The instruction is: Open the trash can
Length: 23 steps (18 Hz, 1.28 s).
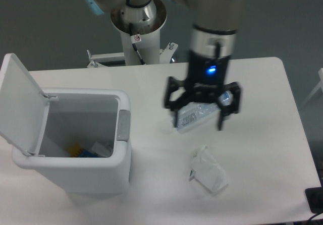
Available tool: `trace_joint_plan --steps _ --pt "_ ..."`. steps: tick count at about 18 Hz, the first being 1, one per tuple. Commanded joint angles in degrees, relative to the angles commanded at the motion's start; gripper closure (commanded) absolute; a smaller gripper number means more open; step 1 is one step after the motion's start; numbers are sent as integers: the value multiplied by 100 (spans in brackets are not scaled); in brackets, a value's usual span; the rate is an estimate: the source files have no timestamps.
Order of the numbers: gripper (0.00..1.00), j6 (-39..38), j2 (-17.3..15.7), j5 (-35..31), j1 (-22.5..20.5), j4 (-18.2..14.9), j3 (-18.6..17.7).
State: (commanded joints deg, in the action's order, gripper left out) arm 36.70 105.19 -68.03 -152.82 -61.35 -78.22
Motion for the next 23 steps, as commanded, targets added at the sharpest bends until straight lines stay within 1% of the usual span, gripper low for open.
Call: trace_joint_plan --steps 2,4,5,6,8,9,11,15,17,18,21,23 --pt "0 502 150 0 -290 -9 -35" --pt "0 723 290 0 -510 -9 -44" --pt "0 898 448 -9 -633 0 -27" --pt "0 1074 536 -17 -704 -9 -18" --pt "0 1417 625 -52 -819 -35 -18" --pt "0 1549 625 -262 -880 -35 -35" --pt "0 1813 704 -754 -889 -61 -44" --pt "0 2437 967 -1238 -855 -105 -141" --pt "0 2657 977 -1580 -819 -271 -272" --pt "0 2736 994 -1695 -793 -316 -281" --pt "0 2920 1003 -1845 -758 -334 -308" --pt "0 3306 986 -1994 -758 -360 -334"
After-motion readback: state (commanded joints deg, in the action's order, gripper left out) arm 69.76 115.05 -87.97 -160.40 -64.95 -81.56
